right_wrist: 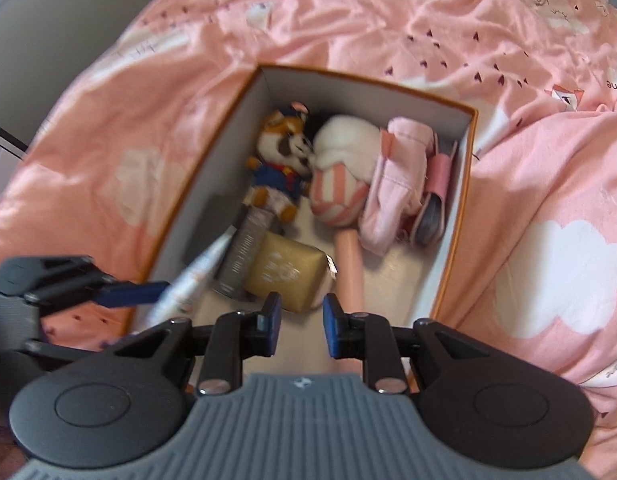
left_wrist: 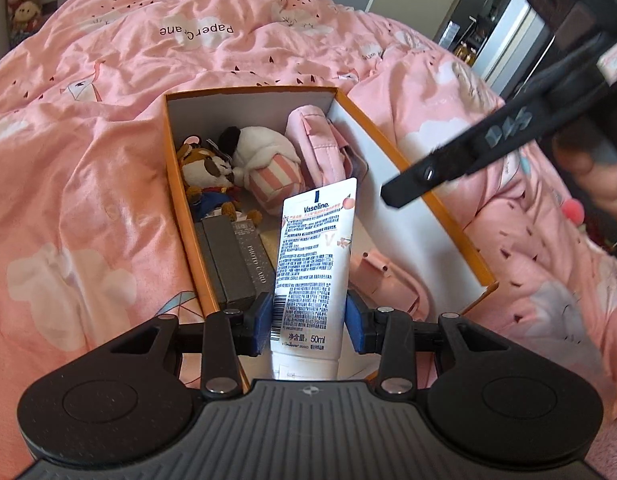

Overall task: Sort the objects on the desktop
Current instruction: 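Lower the tube and fan into the shoebox and open both tools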

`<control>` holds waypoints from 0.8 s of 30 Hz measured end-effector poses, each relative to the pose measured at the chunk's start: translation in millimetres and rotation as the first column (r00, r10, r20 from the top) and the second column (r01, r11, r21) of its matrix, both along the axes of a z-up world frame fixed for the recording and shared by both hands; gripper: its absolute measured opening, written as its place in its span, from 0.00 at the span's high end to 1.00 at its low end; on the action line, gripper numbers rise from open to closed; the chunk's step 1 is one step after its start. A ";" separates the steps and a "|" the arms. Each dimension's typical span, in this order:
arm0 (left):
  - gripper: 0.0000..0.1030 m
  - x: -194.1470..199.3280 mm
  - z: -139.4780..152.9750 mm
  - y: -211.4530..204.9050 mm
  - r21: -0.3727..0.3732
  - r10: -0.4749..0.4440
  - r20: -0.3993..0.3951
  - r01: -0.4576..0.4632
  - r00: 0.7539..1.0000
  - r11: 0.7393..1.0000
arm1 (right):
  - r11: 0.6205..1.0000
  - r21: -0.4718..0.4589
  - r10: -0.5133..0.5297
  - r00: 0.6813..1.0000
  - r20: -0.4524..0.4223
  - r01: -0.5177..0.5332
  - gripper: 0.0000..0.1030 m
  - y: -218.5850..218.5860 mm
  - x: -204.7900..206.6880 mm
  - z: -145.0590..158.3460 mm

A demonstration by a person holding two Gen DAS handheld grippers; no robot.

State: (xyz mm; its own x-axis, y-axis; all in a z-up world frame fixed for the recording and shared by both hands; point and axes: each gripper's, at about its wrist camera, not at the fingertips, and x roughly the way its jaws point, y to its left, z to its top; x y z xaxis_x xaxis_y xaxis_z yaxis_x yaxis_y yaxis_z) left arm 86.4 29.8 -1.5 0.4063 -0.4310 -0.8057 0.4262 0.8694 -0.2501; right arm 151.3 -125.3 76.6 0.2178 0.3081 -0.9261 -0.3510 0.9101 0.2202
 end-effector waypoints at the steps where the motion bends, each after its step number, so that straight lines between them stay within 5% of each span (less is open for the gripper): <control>1: 0.57 -0.6 -0.8 -2.3 0.018 -0.007 0.006 0.007 1.000 1.000 | 0.999 0.032 -0.005 1.000 -0.002 0.005 0.76 -1.3 0.5 3.7; 10: 0.57 -10.6 -2.6 -12.8 0.098 -0.078 0.054 0.072 0.996 0.993 | 0.983 0.183 -0.008 0.997 -0.078 0.022 0.76 6.1 5.4 -15.1; 18: 0.55 -7.8 -6.7 -9.8 0.110 -0.085 0.020 0.082 0.996 0.991 | 0.966 0.257 0.046 0.996 -0.075 -0.026 0.94 14.1 1.3 -20.4; 24: 0.53 -14.5 7.3 5.2 0.091 -0.079 0.030 0.076 0.996 0.993 | 0.971 0.206 0.130 0.991 -0.023 -0.123 0.96 32.7 -9.7 -24.4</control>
